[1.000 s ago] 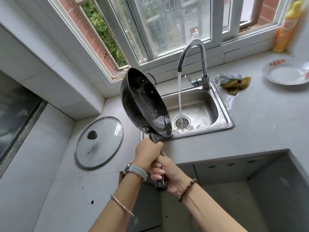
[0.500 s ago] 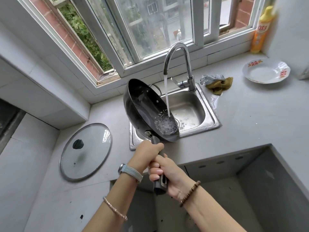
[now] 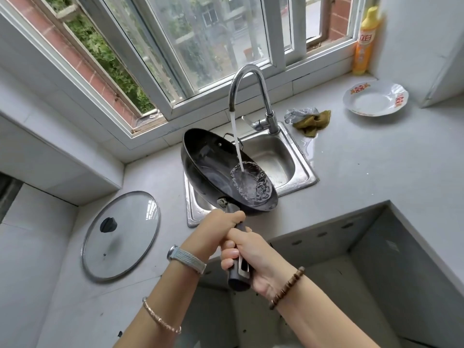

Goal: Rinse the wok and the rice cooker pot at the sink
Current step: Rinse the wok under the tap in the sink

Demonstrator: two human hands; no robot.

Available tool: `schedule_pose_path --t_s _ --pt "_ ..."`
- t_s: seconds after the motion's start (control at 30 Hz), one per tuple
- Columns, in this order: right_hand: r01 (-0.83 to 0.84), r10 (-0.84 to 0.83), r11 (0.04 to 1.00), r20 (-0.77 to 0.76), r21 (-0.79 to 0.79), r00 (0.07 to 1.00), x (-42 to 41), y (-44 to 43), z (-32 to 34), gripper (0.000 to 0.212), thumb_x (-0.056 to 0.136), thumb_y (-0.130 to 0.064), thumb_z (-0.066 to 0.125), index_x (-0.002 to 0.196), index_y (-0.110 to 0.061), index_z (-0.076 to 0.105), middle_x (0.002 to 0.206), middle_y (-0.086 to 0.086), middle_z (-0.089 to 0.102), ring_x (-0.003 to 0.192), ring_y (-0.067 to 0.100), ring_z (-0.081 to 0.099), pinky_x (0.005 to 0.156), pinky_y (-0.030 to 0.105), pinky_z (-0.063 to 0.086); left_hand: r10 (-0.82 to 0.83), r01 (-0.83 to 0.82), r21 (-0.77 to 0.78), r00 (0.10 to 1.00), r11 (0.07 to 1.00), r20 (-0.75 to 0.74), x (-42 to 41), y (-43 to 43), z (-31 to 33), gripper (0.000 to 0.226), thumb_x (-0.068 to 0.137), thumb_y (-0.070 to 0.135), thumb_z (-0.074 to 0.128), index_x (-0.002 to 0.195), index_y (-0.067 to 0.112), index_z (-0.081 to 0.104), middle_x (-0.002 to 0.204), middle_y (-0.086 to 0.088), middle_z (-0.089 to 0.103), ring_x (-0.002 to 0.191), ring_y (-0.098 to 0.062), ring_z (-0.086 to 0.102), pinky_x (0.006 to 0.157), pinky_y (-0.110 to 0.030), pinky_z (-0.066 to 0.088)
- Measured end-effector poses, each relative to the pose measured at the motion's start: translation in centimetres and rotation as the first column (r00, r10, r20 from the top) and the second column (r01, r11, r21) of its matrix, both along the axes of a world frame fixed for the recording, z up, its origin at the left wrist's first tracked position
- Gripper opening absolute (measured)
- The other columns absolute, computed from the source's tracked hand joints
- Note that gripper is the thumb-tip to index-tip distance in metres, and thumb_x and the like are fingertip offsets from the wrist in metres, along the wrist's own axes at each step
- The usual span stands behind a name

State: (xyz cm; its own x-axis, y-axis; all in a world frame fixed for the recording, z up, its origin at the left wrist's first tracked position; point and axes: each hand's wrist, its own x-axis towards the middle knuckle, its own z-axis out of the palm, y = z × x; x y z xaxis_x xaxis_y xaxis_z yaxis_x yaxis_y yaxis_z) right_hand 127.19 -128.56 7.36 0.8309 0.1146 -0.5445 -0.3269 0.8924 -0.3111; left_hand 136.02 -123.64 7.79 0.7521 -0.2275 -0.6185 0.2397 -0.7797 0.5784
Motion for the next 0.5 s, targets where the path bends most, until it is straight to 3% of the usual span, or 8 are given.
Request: schedule_pose_path --t_s 0.17,0.3,0.4,0.5 --pt "-0.031 0.027 0.993 -0.032 -0.112 0.999 -1.1 -0.6 0.7 0.018 0.089 0.003 0.044 0.095 -0.013 0.038 0.053 0.000 0.039 0.036 0.006 0.038 0.035 0.018 0.038 0.025 -0.049 -0.174 0.990 0.983 -0.138 -0.9 0.1 -0.8 0.026 0.087 0.020 0.060 0.063 0.010 0.055 0.058 -0.003 0.060 0.048 -0.014 0.052 0.052 -0.021 0.040" --pt "-0.096 0.081 0.970 -0.076 -0.224 0.994 -2.2 -1.6 0.8 0.015 0.088 0.003 0.042 0.091 -0.012 0.040 0.052 0.001 0.041 0.035 0.007 0.039 0.036 0.018 0.038 0.014 -0.077 -0.242 0.968 0.967 -0.250 -1.9 -0.4 -1.6 0.031 0.093 0.018 0.053 0.063 0.010 0.055 0.050 0.002 0.057 0.040 -0.009 0.051 0.045 -0.019 0.038" --pt "-0.128 0.106 0.947 -0.091 -0.293 0.990 -2.9 -2.1 1.0 0.015 0.088 0.003 0.043 0.090 -0.011 0.040 0.052 0.001 0.043 0.036 0.008 0.041 0.037 0.019 0.039 0.031 -0.096 -0.253 0.967 0.963 -0.252 -2.8 -0.9 -1.7 0.032 0.095 0.017 0.053 0.064 0.010 0.053 0.042 0.004 0.053 0.031 -0.007 0.046 0.037 -0.015 0.033" --pt "-0.155 0.126 0.925 -0.104 -0.346 0.987 -3.4 -2.5 1.2 0.013 0.087 0.004 0.043 0.089 -0.010 0.043 0.052 0.001 0.043 0.036 0.008 0.042 0.037 0.019 0.040 0.035 -0.110 -0.275 0.964 0.955 -0.263 -3.4 -1.2 -1.8 0.029 0.094 0.021 0.055 0.067 0.011 0.053 0.048 0.001 0.052 0.036 -0.010 0.044 0.041 -0.018 0.032"
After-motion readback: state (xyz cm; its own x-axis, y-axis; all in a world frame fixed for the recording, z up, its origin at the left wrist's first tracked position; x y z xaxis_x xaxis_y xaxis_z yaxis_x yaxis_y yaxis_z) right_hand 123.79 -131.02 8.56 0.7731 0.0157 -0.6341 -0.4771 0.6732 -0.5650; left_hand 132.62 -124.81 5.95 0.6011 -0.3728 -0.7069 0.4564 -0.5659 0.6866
